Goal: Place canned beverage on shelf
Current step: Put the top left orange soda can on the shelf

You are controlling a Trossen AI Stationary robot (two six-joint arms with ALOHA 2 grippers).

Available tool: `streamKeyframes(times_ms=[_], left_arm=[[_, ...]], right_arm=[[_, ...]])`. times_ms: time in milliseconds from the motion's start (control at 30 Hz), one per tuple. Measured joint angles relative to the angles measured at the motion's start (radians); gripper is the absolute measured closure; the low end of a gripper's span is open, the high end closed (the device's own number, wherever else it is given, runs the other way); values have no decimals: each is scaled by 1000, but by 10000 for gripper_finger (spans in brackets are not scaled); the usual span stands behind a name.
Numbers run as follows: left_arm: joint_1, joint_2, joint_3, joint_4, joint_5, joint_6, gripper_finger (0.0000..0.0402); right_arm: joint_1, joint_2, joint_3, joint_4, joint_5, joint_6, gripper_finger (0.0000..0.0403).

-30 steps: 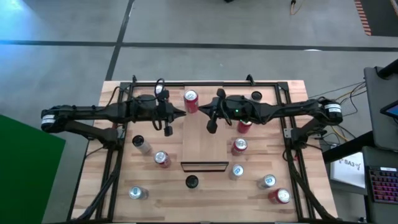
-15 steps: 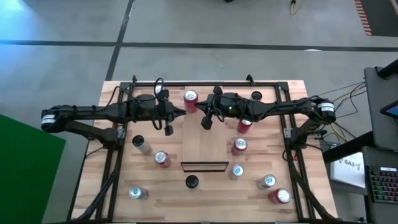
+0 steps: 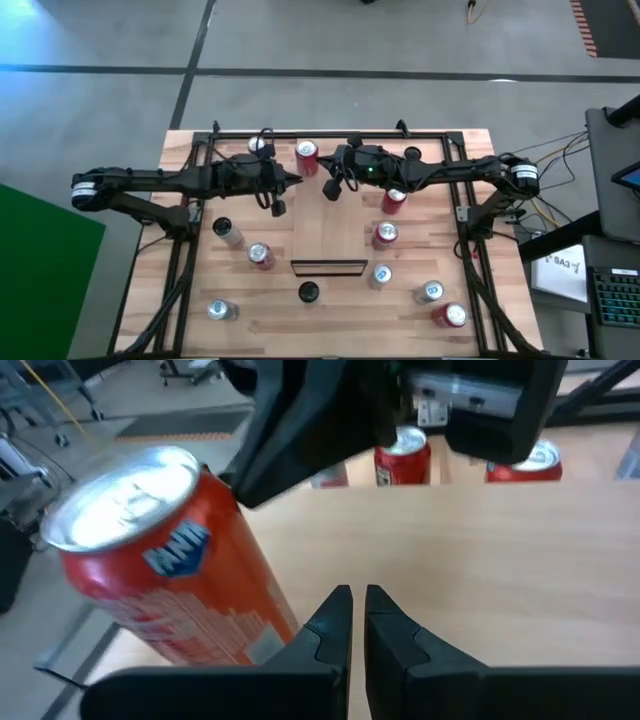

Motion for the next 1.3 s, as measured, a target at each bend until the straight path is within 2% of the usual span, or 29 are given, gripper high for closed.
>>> streamKeyframes(times_ms=[133,333,567,700,1300], left_arm=[[0,26,0,6,-1,-9,402],[3,65,0,97,-7,-5,402],[11,100,0,131,-157,-4,402],[16,117,0,160,-167,-10,402],[73,180,0,255,-183,-38,402]], right_arm=[[0,-4,0,-15,0,-11,392],[1,-54,4,-126,0,-3,392],[10,-159,2,-274,-16,29,392],[23,-201,-4,-350,-17,29,392],[36,-237,-41,-366,-16,36,392]])
